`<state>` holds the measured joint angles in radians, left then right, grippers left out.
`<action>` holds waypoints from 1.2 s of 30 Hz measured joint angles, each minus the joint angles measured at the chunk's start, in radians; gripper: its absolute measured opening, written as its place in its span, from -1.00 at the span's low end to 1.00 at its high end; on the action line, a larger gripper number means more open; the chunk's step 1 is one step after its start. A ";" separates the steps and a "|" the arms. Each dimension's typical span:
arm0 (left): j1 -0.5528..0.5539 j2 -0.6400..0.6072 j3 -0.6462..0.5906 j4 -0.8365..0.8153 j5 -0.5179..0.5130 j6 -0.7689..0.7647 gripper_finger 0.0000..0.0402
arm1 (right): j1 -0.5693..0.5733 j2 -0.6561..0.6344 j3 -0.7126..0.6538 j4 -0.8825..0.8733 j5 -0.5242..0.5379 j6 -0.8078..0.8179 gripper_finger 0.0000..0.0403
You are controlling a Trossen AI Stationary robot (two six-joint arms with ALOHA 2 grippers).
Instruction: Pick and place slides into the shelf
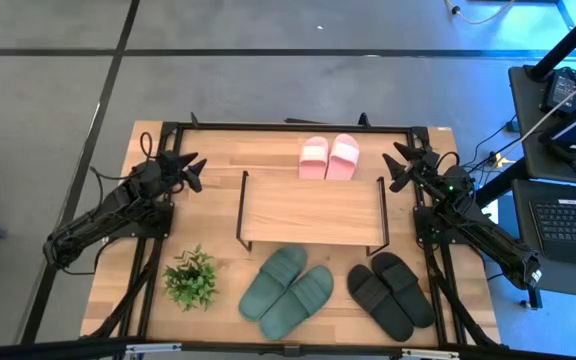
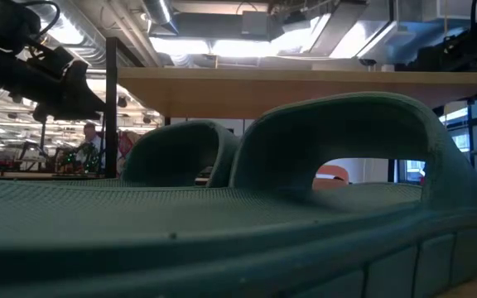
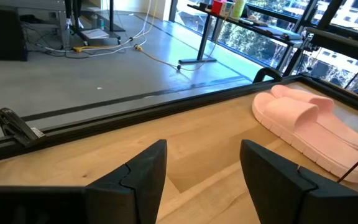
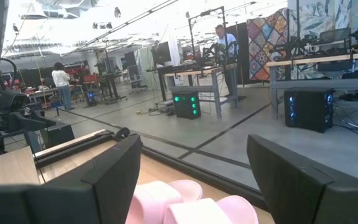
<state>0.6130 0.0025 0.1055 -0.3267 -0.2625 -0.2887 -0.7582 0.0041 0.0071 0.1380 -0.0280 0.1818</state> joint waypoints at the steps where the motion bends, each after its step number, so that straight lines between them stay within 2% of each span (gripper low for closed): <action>1: 0.000 0.000 0.000 0.004 -0.007 0.009 -0.03 | 0.000 0.000 0.000 0.000 0.000 0.007 0.45; 8: 0.000 0.000 -0.001 0.009 -0.009 -0.015 -0.03 | 0.000 0.000 0.000 0.000 0.023 0.110 0.45; 27: 0.000 0.000 -0.001 0.013 -0.008 -0.041 -0.03 | 0.000 0.000 0.000 0.008 0.026 0.098 0.45; 31: 0.000 0.000 0.002 0.075 0.075 -0.060 -0.03 | 0.000 0.000 0.000 0.008 0.026 0.098 0.45; 36: -0.007 0.000 0.070 0.299 0.332 0.055 -0.03 | 0.000 0.000 0.000 0.007 0.026 0.097 0.45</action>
<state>0.6055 0.0025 0.1758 -0.0274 0.0691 -0.2337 -0.7578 0.0040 0.0071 0.1455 -0.0017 0.2790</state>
